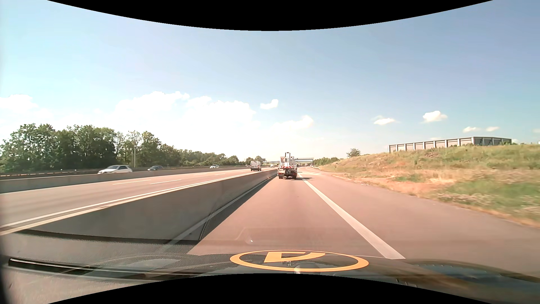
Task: Follow the waypoints while adhering to traffic rules and regulations
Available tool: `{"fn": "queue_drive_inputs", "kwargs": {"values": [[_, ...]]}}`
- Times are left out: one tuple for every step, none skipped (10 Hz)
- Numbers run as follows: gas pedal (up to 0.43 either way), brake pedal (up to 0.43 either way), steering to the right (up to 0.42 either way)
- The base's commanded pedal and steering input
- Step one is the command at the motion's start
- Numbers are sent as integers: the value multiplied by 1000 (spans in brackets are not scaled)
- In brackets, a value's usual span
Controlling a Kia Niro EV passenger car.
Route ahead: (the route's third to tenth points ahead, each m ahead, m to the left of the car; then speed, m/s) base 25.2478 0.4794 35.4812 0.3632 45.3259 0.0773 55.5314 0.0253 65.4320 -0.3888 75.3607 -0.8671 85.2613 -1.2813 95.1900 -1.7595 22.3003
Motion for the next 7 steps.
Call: {"fn": "queue_drive_inputs", "kwargs": {"values": [[260,0,3],[220,0,3],[209,0,3],[209,0,3],[209,0,3],[209,0,3],[209,0,3]]}}
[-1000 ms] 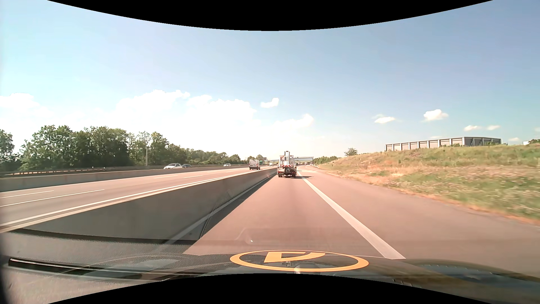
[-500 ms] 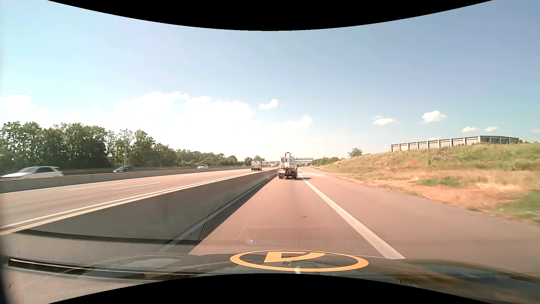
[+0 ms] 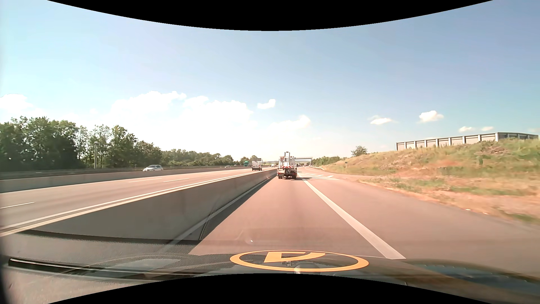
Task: Follow the waypoints while adhering to traffic rules and regulations
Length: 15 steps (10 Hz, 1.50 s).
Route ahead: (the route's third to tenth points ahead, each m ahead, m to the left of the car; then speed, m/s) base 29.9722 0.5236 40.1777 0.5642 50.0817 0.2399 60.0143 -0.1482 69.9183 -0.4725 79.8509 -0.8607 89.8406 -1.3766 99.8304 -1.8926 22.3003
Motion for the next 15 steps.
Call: {"fn": "queue_drive_inputs", "kwargs": {"values": [[209,0,3],[209,0,3],[209,0,3],[209,0,3],[209,0,2],[220,0,2],[220,0,2],[220,0,2],[228,0,3],[228,0,2],[228,0,2],[228,0,2],[228,0,2],[228,0,2],[228,0,2]]}}
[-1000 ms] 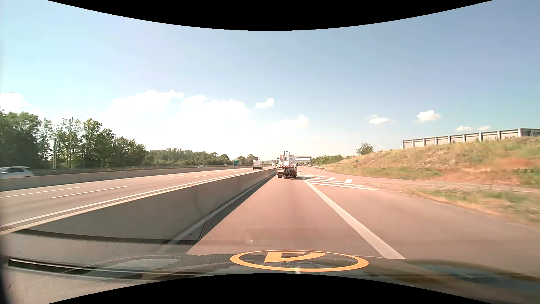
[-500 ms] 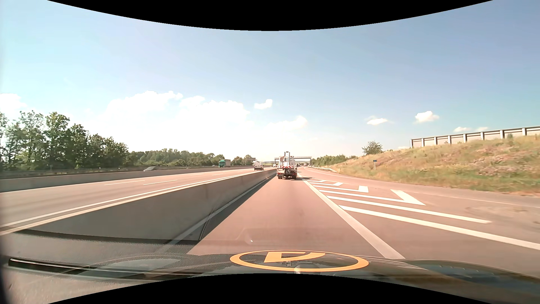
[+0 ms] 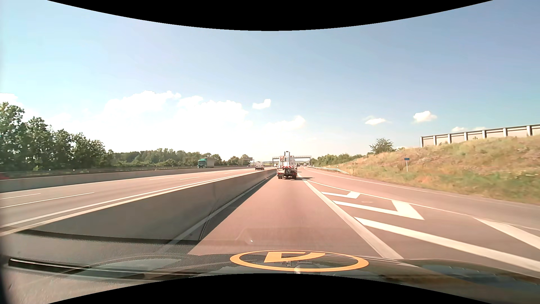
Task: Follow the waypoints while adhering to traffic rules and regulations
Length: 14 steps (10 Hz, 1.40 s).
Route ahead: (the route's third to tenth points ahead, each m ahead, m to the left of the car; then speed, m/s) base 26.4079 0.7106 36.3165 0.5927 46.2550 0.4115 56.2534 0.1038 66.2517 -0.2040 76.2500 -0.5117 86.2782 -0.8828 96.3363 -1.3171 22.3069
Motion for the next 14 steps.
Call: {"fn": "queue_drive_inputs", "kwargs": {"values": [[228,0,2],[228,0,2],[228,0,2],[228,0,3],[228,0,2],[228,0,2],[228,0,2],[228,0,1],[228,0,1],[228,0,1],[228,0,1],[248,0,1],[260,0,1],[260,0,1]]}}
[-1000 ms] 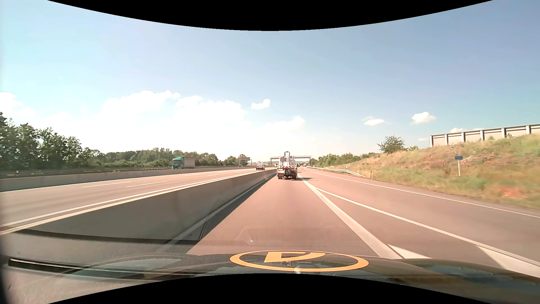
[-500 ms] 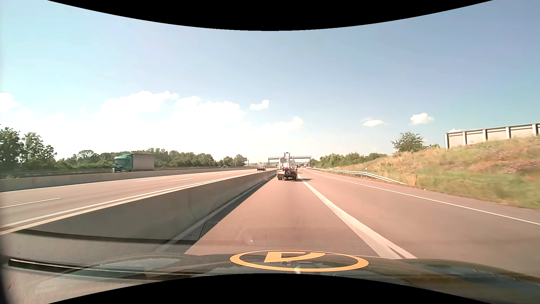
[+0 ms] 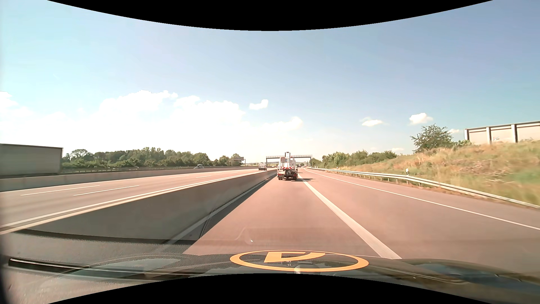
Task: Follow the waypoints while adhering to traffic rules and regulations
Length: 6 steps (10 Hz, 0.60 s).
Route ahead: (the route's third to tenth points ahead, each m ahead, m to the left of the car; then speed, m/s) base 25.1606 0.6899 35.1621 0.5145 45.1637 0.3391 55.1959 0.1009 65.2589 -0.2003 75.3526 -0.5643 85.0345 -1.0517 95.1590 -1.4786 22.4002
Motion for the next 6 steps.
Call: {"fn": "queue_drive_inputs", "kwargs": {"values": [[260,0,1],[260,0,1],[260,0,1],[260,0,1],[260,0,2],[260,0,1]]}}
